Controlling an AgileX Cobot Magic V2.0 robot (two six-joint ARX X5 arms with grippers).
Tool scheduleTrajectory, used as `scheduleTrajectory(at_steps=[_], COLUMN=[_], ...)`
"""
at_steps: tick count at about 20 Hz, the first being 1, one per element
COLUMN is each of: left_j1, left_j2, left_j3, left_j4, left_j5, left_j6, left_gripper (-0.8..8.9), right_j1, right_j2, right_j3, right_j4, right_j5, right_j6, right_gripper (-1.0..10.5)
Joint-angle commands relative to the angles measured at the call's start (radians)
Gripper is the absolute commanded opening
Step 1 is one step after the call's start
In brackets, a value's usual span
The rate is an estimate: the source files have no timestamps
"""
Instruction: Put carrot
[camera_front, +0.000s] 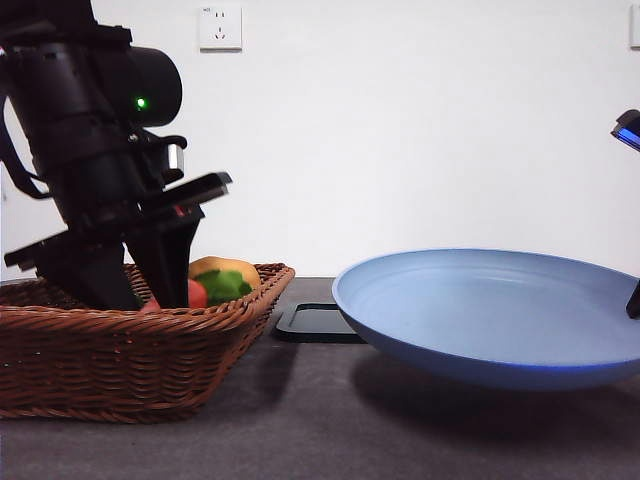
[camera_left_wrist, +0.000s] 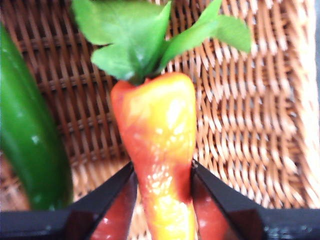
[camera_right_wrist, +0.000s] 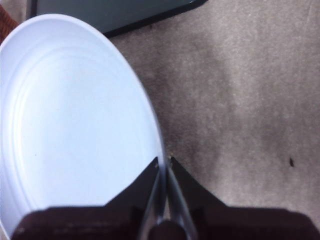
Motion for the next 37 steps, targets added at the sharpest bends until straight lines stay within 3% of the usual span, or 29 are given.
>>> scheduleTrajectory(at_steps=[1,4,8,12,14,16,20,27,37], left_j1=[-0.001,-0.002,-0.028,-0.119,-0.189,-0.271,-0.385,-0.418,-0.420], left_j2=[-0.022,-0.098,-0.175,-0.179,-0.176,-0.168,-0.113,0.019,0.050], left_j3=[0.036,0.070,0.108,0.144,0.144,0.144,0.144,0.144,0.144], left_j4=[-0.050,-0.104,-0.045,0.080,0.195,0.287,0.319,0.266,0.233], left_j5=[0.005,0.012,0.263,0.365,0.340,0.251,0.121,0.124,0.116], left_j6=[0.058,0.078,0.077,0.077,0.078,0.079,0.105,0.105,0.108], left_gripper=[1.50,1.50,1.50,1.51,1.51,1.52,1.52,1.52,1.97], right_j1=[0.002,0.002,0.002,0.003,0.005,0.011,0.039,0.076,0.077], right_j2=[0.003,0.003,0.003,0.003,0.003,0.003,0.003,0.003,0.003], right_j3=[0.013,0.013,0.013,0.013,0.013,0.013,0.013,0.013,0.013], right_j4=[0.015,0.014,0.014,0.013,0.013,0.013,0.008,-0.014,-0.018], right_j5=[-0.002,-0.003,-0.009,-0.013,-0.018,-0.039,-0.038,-0.039,-0.064], right_j6=[-0.005,0.007,0.019,0.024,0.037,0.038,0.042,0.045,0.045], right_gripper=[0.0,0.0,0.0,0.0,0.0,0.0,0.0,0.0,0.0])
